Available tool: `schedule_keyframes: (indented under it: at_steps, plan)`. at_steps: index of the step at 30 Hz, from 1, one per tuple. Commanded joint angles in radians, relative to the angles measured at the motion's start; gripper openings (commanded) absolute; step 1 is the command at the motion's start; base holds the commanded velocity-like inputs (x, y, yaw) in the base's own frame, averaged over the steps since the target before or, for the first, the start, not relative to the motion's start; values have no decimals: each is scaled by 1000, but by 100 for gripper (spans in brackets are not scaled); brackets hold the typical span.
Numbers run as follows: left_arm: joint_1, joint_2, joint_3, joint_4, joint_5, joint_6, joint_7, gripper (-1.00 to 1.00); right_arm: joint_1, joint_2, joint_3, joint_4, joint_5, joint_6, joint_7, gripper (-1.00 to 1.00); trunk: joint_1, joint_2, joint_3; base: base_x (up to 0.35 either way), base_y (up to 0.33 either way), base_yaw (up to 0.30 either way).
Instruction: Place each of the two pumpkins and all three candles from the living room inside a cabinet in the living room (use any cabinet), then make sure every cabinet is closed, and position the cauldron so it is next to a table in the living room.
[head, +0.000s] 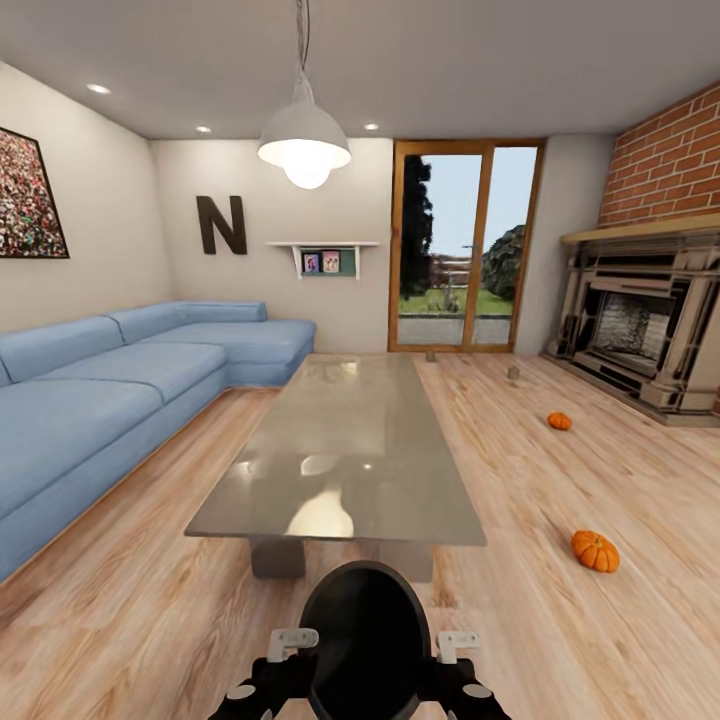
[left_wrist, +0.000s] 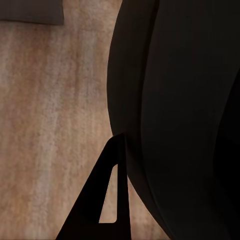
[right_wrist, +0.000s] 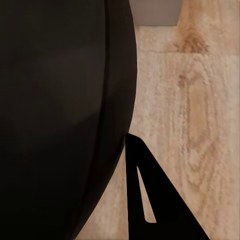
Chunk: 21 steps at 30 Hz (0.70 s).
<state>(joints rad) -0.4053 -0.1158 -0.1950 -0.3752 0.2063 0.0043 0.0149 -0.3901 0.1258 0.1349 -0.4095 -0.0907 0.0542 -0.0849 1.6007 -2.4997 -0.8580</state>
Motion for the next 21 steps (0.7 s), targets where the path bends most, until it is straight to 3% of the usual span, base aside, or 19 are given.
schedule_keyframes:
  at_steps: [1, 8, 21]
  plan:
    - [0, 0, -27, -4, 14, 0, -6, -100, -1, 9, 2, -32, -78, 6, 0, -100, 0, -1, -1, 25, 0, 0]
    - [0, 1, -27, -4, 13, 0, -6, -100, -1, 9, 2, -32, -78, 6, 0, -100, 0, -1, -1, 4, 0, 0]
    - [0, 1, -27, -4, 15, 0, -6, -100, -1, 9, 2, -32, -78, 4, 0, -100, 6, -4, -51, 0, 0, 0]
